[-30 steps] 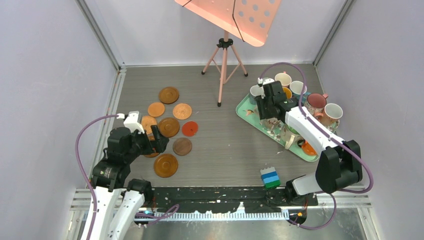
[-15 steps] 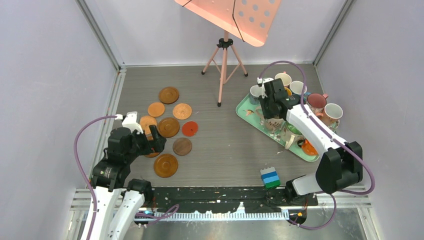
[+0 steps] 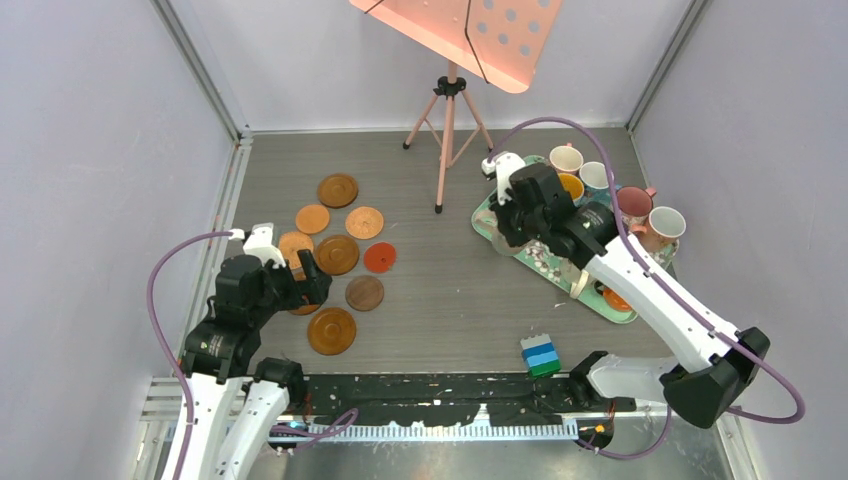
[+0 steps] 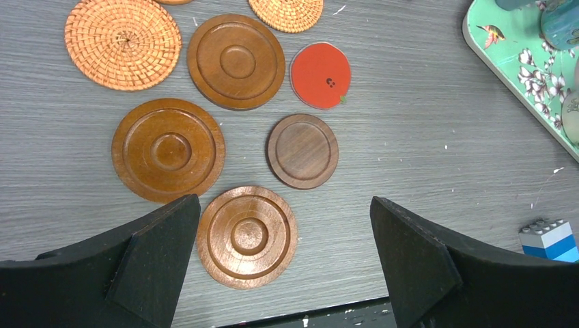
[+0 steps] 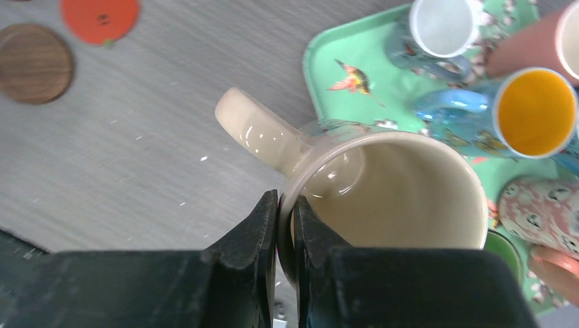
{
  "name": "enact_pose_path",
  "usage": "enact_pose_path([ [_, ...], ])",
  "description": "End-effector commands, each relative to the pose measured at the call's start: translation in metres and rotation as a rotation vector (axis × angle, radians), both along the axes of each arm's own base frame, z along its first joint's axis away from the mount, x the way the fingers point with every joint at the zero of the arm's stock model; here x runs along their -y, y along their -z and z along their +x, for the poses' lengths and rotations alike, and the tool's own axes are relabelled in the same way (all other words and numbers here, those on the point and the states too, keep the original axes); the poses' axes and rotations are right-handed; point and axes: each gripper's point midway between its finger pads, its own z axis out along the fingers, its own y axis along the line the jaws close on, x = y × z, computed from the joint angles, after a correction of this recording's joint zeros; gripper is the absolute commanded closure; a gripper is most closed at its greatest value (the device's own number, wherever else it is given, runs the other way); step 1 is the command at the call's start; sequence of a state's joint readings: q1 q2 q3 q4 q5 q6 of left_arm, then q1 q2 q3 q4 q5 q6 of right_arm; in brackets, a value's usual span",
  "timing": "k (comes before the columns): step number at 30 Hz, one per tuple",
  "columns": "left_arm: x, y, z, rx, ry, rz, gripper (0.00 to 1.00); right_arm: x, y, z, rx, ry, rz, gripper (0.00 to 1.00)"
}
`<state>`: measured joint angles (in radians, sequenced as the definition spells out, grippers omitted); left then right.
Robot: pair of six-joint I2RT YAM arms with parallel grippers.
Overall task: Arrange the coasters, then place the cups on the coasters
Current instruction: Pick up the cup from the tray, then place the cup at the center of the board.
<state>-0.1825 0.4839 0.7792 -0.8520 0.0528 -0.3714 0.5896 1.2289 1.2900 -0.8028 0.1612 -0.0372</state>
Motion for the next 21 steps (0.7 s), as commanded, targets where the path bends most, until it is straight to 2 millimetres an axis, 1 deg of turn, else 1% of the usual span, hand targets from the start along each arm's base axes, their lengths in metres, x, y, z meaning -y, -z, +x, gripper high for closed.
enact_pose_path([
  [1, 0.001, -0.005, 0.002, 0.021, -0.002, -0.011, 0.01, -0.036, -0.033, -0.024, 0.083, -0.092, 0.098, 0.95],
  [2, 0.001, -0.005, 0.001, 0.023, 0.0, -0.012, 0.01, -0.041, -0.027, -0.029, 0.068, -0.104, 0.101, 0.95],
  [3, 0.001, -0.005, 0.001, 0.024, 0.002, -0.011, 0.01, -0.055, -0.024, -0.04, 0.056, -0.137, 0.118, 0.95],
  [4, 0.001, -0.006, 0.001, 0.025, 0.003, -0.01, 0.01, -0.06, -0.018, -0.045, 0.044, -0.148, 0.116, 0.95],
  [5, 0.0, -0.006, 0.001, 0.027, -0.002, -0.007, 0.01, -0.073, -0.012, -0.055, 0.028, -0.177, 0.128, 0.95],
  [6, -0.001, -0.006, 0.001, 0.027, -0.008, -0.003, 0.01, -0.079, -0.008, -0.06, 0.021, -0.186, 0.132, 0.95],
  [7, -0.002, -0.006, 0.001, 0.026, -0.015, 0.001, 0.01, -0.091, -0.001, -0.069, 0.006, -0.213, 0.144, 0.94],
  [8, -0.003, -0.006, 0.001, 0.023, -0.019, 0.004, 0.01, -0.095, 0.003, -0.072, 0.003, -0.216, 0.143, 0.94],
  [11, -0.004, -0.005, 0.001, 0.019, -0.023, 0.005, 0.01, -0.12, 0.022, -0.09, -0.028, -0.265, 0.138, 0.95],
  [12, -0.004, -0.005, 0.001, 0.018, -0.025, 0.005, 0.01, -0.126, 0.025, -0.093, -0.034, -0.27, 0.14, 0.95],
  [13, -0.004, -0.004, 0.0, 0.013, -0.026, 0.004, 0.01, -0.134, 0.031, -0.1, -0.038, -0.291, 0.122, 0.95],
  [18, -0.003, -0.005, 0.001, 0.007, -0.022, 0.004, 0.01, -0.163, 0.048, -0.125, -0.054, -0.36, 0.073, 0.94],
  [21, 0.003, -0.006, 0.001, -0.006, 0.01, -0.009, 0.01, -0.172, 0.057, -0.132, -0.067, -0.382, 0.052, 0.91],
])
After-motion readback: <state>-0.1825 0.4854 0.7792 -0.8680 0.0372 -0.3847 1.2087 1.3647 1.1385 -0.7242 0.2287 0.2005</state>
